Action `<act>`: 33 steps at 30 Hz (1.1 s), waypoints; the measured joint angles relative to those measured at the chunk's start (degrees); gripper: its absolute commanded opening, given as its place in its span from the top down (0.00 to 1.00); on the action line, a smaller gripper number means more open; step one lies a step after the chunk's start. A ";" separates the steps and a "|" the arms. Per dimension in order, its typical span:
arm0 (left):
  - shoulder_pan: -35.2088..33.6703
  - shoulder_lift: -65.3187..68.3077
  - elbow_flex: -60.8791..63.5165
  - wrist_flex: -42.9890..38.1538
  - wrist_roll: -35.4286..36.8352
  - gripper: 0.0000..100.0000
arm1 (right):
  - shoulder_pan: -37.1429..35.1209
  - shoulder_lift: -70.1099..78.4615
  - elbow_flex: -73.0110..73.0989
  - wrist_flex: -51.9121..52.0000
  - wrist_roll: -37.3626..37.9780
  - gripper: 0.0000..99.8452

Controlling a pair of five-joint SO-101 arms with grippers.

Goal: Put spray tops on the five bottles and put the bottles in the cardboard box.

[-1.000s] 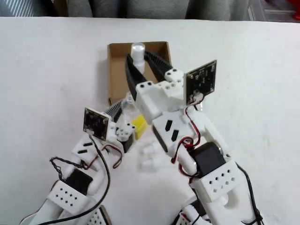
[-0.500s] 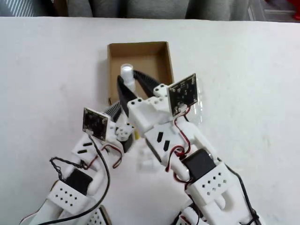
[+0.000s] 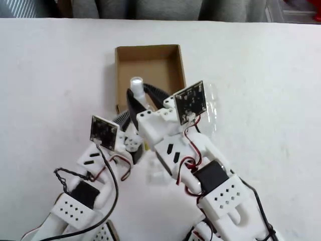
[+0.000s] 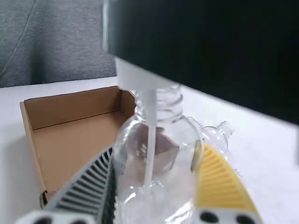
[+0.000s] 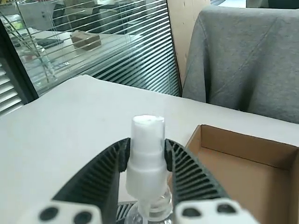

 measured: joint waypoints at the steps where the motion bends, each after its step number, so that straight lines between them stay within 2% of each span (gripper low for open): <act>1: 0.09 0.00 0.00 0.00 0.00 0.98 | 0.00 -0.18 0.00 0.18 0.00 0.98; 10: 0.09 0.00 0.00 0.00 0.00 0.98 | 1.32 -0.97 -0.09 1.23 0.00 0.98; 14: 0.09 0.00 -0.09 0.00 0.00 0.98 | 2.46 -3.43 0.00 2.46 2.37 0.98; 21: 0.18 0.00 -0.09 0.00 0.00 0.98 | 0.79 -6.51 0.00 6.59 3.34 0.98; 33: -0.09 0.00 0.00 0.00 -0.09 0.98 | -0.09 -5.54 0.35 5.63 3.78 0.98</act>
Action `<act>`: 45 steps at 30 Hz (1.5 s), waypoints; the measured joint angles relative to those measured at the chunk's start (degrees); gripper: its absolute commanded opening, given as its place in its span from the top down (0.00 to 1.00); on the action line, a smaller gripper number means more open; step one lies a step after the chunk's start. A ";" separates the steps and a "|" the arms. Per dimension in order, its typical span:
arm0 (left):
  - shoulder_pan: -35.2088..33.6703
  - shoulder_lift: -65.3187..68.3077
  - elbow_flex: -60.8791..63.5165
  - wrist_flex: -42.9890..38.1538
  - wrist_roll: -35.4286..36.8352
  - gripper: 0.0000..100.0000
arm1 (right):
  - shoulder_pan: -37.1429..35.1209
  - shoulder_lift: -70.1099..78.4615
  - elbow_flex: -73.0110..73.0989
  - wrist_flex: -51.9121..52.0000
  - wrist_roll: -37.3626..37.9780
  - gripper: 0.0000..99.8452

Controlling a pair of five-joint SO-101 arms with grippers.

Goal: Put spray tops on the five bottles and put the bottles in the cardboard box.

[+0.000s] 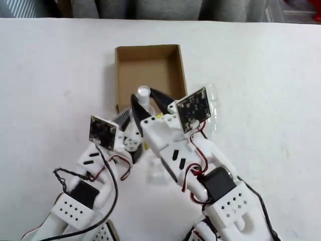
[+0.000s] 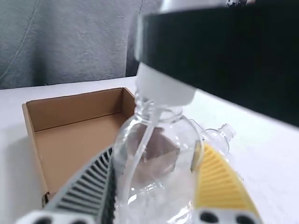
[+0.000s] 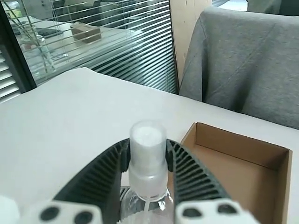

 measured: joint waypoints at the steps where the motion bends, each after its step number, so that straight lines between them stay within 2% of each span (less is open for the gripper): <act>1: -0.09 0.00 0.00 0.00 0.18 0.98 | -0.09 0.18 0.00 -0.35 0.00 0.98; 6: -0.09 0.00 0.00 0.00 0.35 0.98 | -0.35 1.49 -0.26 -0.44 0.18 0.98; 10: -0.09 0.00 0.00 0.00 0.26 0.98 | -0.35 4.57 -3.52 1.67 3.60 0.98; 18: -0.18 0.00 0.53 0.00 -4.92 0.98 | -0.35 7.82 -5.71 4.84 4.75 0.97; 20: -0.18 0.00 0.53 0.00 -4.92 0.98 | -0.35 7.91 -5.71 4.84 4.75 0.93; 25: -0.18 0.00 0.53 0.00 -5.01 0.98 | -0.53 8.00 -5.71 5.89 4.66 0.76; 27: 0.00 -0.09 0.44 0.00 -5.36 0.98 | -0.88 9.05 -5.54 7.47 4.75 0.72; 35: 0.00 -0.09 0.44 0.00 -5.45 0.98 | -1.67 5.10 -7.03 10.99 4.84 0.72; 45: 0.00 -0.09 0.44 0.00 -5.45 0.98 | 1.32 0.35 -15.56 23.38 4.84 0.72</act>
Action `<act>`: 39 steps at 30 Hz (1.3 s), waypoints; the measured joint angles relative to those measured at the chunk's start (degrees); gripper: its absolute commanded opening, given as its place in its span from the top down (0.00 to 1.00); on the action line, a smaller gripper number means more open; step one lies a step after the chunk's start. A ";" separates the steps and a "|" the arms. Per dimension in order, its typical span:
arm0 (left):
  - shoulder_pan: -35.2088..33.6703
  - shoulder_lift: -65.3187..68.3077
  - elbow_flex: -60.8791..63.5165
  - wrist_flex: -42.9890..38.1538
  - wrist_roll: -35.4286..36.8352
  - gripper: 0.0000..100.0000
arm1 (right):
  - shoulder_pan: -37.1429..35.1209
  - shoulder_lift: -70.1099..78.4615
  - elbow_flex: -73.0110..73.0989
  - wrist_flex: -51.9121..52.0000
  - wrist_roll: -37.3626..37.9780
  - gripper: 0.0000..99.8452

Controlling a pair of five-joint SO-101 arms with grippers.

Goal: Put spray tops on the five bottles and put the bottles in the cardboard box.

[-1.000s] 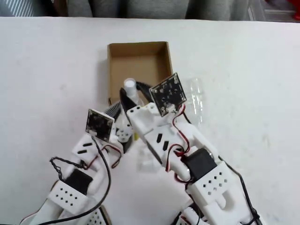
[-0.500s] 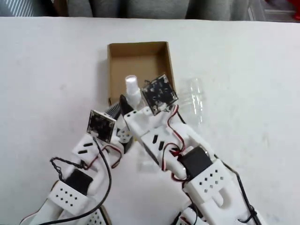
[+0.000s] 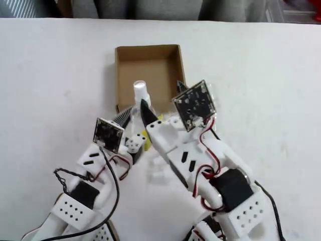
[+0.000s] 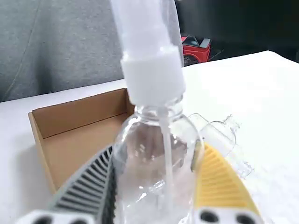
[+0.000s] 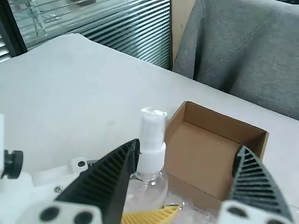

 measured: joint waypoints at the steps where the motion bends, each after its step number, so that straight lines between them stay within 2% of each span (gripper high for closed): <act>1: 0.00 0.00 0.00 0.00 0.00 0.98 | 0.62 -0.70 -0.35 0.97 0.00 0.72; 6: 0.00 0.00 0.00 0.00 0.00 0.98 | 1.32 -7.38 -0.88 6.77 0.00 0.72; 10: 0.00 0.00 0.00 -2.02 0.00 0.98 | 4.13 -13.98 0.79 14.51 0.00 0.82; 14: -3.34 0.00 -2.02 -4.13 0.00 0.98 | 12.57 -17.05 10.73 16.18 0.00 0.94; 17: -7.03 0.00 -6.51 -4.22 0.00 0.98 | 20.48 -18.99 19.87 12.40 0.35 0.96; 20: -8.53 1.41 -12.04 -4.57 0.00 0.98 | 27.34 -21.54 27.16 8.18 4.48 0.97; 23: -10.64 7.65 -18.64 -4.57 0.00 0.98 | 31.12 -24.44 33.76 6.33 7.56 0.97; 30: -13.27 31.65 -35.08 -5.19 0.00 0.98 | 38.68 -34.29 46.42 5.98 8.53 0.97; 34: -13.27 42.64 -38.59 -12.75 0.00 0.98 | 44.84 -41.23 53.63 5.54 8.62 0.97; 39: -13.27 54.42 -39.74 -23.74 0.00 0.98 | 49.23 -41.32 58.11 2.55 8.70 0.96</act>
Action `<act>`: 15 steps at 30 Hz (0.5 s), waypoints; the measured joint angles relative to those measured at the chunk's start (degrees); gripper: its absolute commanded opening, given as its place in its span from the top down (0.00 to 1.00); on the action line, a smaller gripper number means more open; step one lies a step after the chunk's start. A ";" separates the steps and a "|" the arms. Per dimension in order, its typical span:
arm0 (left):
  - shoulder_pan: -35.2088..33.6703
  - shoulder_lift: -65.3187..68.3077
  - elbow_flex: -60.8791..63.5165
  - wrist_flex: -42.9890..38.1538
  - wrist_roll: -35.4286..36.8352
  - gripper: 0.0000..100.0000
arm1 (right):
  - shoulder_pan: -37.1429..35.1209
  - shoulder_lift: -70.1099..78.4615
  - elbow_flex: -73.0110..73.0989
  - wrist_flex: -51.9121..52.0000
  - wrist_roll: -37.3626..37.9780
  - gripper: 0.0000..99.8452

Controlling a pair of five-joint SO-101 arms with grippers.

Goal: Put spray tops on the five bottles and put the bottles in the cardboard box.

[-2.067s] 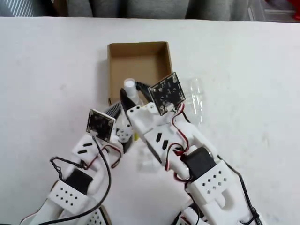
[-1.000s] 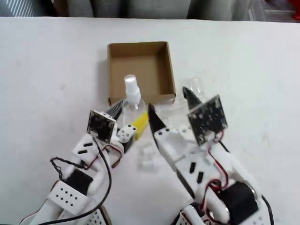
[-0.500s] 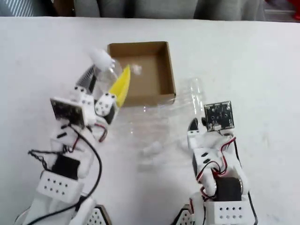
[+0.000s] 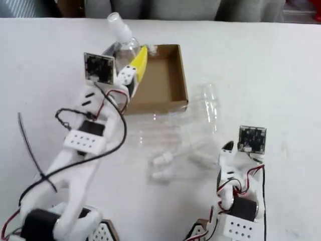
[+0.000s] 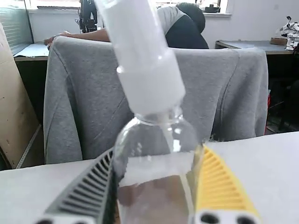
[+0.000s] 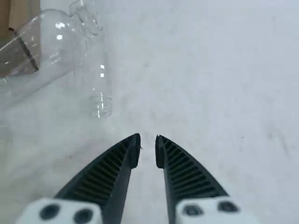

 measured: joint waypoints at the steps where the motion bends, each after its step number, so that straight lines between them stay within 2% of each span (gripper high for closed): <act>1: -0.18 2.46 -0.44 -2.20 0.00 0.98 | 0.53 0.26 0.09 -0.09 0.00 0.96; 10: -2.46 28.48 -11.96 -18.11 0.00 0.98 | 0.53 0.26 0.18 -0.09 0.00 0.96; 15: -3.16 42.11 -21.01 -21.45 0.00 0.98 | 0.53 0.26 0.18 -0.09 0.00 0.96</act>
